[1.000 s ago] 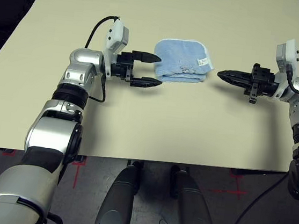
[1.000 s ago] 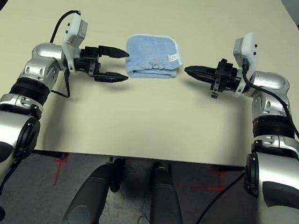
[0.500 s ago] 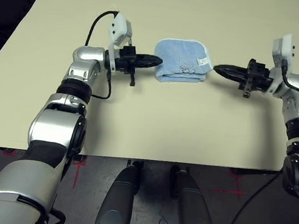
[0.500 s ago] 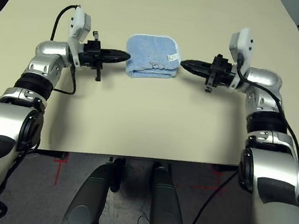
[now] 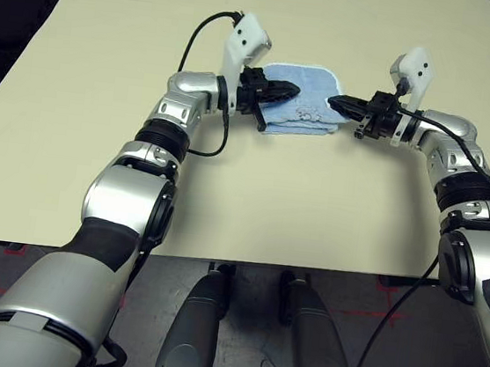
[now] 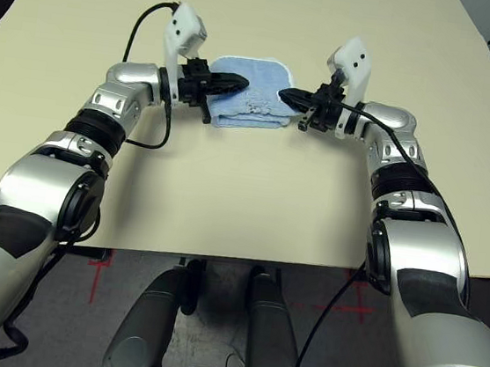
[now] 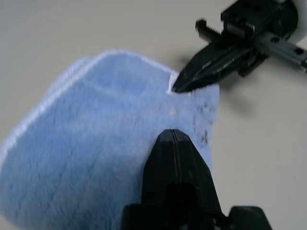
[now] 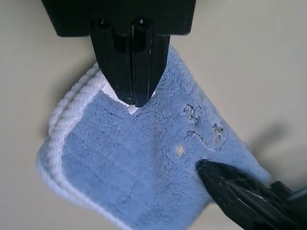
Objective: Fold the towel and set it aside.
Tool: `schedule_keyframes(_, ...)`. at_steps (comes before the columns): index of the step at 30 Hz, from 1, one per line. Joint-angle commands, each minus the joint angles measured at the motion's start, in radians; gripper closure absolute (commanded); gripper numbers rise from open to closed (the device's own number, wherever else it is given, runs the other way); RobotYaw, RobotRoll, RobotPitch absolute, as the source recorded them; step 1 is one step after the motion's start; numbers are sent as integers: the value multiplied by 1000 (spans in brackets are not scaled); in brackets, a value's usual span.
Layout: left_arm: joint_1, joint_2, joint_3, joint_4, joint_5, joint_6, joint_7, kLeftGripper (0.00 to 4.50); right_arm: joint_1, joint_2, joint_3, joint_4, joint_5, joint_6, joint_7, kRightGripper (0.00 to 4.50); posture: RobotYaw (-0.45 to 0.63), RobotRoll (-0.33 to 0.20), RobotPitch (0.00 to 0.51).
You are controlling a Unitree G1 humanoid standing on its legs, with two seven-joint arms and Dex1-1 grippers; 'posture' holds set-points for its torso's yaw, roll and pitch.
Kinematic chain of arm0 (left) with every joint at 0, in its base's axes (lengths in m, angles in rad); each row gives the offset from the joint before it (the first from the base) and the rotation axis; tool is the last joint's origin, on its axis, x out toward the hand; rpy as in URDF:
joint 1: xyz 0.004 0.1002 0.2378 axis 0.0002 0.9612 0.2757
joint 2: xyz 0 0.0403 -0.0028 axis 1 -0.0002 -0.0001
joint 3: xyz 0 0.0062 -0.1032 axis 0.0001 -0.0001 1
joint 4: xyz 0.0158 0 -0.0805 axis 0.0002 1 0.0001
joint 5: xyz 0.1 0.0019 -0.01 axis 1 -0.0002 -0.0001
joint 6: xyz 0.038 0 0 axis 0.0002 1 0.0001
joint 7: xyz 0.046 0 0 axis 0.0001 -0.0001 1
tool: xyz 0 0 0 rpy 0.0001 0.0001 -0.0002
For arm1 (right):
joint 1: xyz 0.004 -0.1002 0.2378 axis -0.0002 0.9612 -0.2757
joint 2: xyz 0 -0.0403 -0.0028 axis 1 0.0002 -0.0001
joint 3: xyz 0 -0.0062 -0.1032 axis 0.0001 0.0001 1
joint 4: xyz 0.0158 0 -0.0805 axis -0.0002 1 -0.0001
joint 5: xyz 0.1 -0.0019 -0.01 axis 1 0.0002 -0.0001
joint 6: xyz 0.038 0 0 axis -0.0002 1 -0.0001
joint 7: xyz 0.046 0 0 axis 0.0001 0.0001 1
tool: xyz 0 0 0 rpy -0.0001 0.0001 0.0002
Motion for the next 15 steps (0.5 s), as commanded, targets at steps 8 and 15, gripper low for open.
schedule_keyframes(8,35,45,-20,53,82,-11,85,4488,27,19,31,47,-49,14,-75,4500,38,0,266)
schedule_keyframes(15,-28,39,110,17,-49,16,-12,4488,-30,13,-119,21,115,-16,24,4500,45,0,269)
